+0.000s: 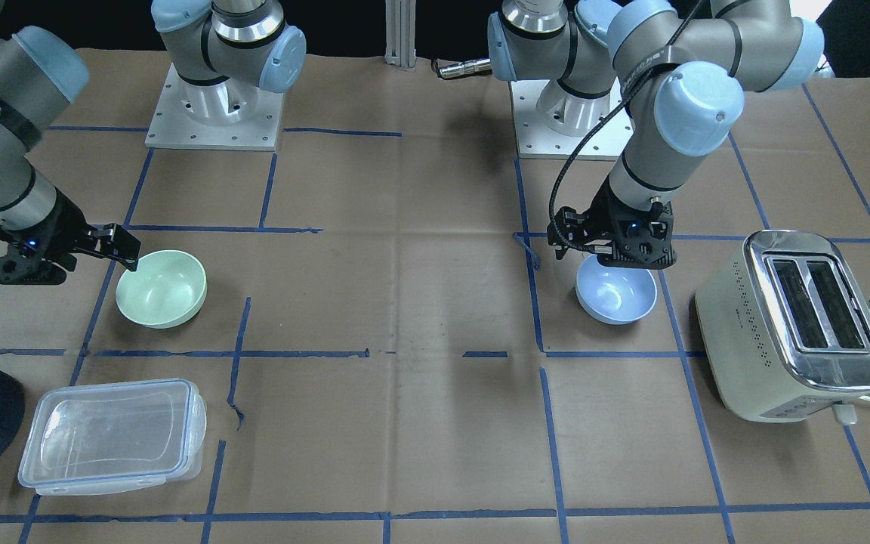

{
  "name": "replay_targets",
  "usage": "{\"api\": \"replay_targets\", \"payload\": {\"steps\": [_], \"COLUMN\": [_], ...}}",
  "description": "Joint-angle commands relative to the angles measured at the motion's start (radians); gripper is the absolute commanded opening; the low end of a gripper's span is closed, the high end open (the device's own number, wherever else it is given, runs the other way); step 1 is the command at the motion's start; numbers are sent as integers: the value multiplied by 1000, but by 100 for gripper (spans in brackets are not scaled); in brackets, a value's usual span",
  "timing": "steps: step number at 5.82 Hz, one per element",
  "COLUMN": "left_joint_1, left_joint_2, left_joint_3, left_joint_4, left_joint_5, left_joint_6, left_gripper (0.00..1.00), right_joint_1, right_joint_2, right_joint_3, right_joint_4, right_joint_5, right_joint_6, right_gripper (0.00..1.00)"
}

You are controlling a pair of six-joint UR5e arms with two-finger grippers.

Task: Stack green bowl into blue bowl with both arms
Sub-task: 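Grasp the blue bowl rim with the left gripper while the right grasps the green bowl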

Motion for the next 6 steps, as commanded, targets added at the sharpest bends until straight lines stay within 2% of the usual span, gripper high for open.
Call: {"api": "replay_targets", "payload": {"steps": [1,2,3,4,5,6], "left_joint_1": [7,7,7,7,7,4], "left_joint_2": [-86,-119,-128,-127,-130,-113], "left_joint_3": [-11,-7,-1,1,7,9], "left_joint_4": [12,12,17,17,18,20], "left_joint_5": [3,3,3,24,25,26], "left_joint_6": [-2,-2,-2,-4,-10,-14], "left_gripper": [90,82,56,15,0,0], "right_joint_1": [0,0,0,2,9,12], "right_joint_2": [25,24,16,15,15,12], "right_joint_3": [7,7,5,2,-9,-50], "right_joint_4": [-20,-4,-2,-2,-2,41], "right_joint_5": [1,-1,-1,5,8,10], "right_joint_6": [1,5,5,5,5,5], "right_gripper": [78,29,9,8,8,8]}}
